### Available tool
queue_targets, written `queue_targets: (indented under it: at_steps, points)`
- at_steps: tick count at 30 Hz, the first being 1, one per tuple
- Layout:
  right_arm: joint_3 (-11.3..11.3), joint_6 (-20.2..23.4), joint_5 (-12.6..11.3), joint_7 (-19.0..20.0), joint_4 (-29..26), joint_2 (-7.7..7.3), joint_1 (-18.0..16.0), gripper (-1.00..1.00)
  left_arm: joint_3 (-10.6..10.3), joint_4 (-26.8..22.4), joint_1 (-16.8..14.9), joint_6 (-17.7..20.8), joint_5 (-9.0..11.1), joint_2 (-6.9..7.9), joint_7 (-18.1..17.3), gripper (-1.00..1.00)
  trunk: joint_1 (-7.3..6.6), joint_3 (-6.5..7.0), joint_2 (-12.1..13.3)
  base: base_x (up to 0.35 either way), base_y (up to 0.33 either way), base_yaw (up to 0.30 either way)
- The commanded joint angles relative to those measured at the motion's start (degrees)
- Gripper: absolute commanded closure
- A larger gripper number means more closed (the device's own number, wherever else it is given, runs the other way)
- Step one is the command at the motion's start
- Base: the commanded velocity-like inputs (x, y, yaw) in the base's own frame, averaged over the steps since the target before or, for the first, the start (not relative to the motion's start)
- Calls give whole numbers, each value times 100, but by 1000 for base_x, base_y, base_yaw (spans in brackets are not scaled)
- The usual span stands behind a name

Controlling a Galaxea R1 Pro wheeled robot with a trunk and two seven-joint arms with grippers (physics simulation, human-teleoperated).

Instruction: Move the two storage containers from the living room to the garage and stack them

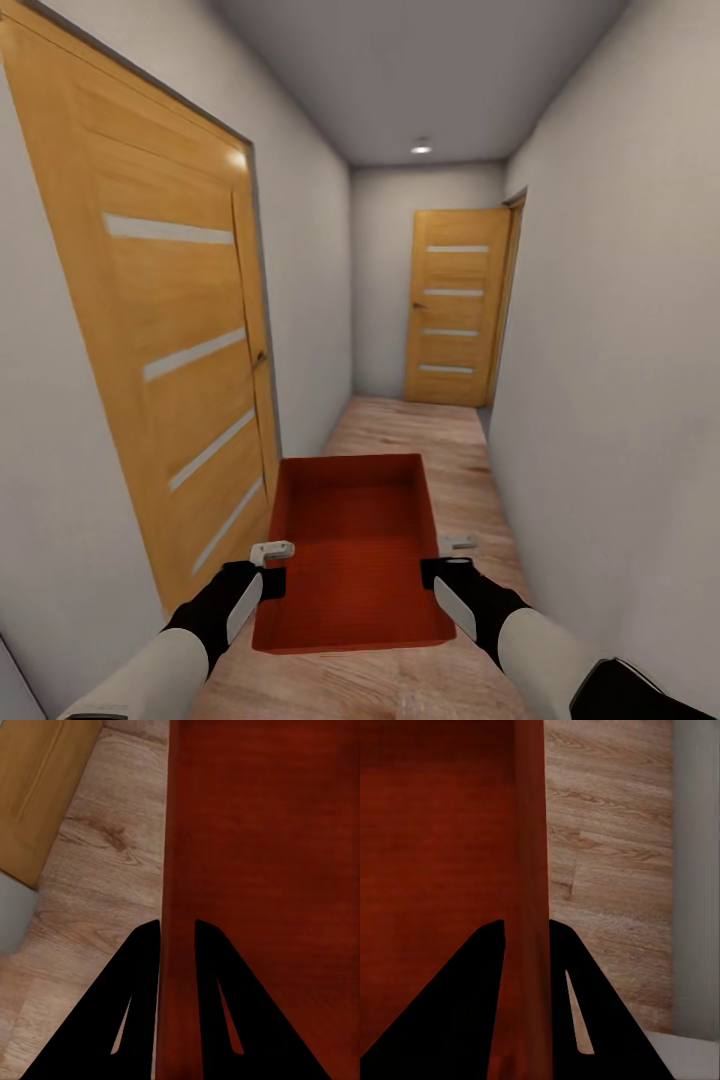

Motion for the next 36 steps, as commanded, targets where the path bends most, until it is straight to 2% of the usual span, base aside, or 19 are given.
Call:
queue_targets:
  at_steps: [1,14,36]
  points:
    - [-123,25,32,-39,-27,-5,-11,100,-35,-3,8,49,-115,170,126,100,6,-2,-5,323,0,0]
    - [-123,28,32,-39,-27,-5,-11,100,-35,-7,7,49,-115,171,126,100,6,-2,-5,323,0,-17]
    - [-123,31,32,-39,-27,0,-11,100,-35,-9,8,57,-115,179,121,100,6,-2,-5,323,0,-215]
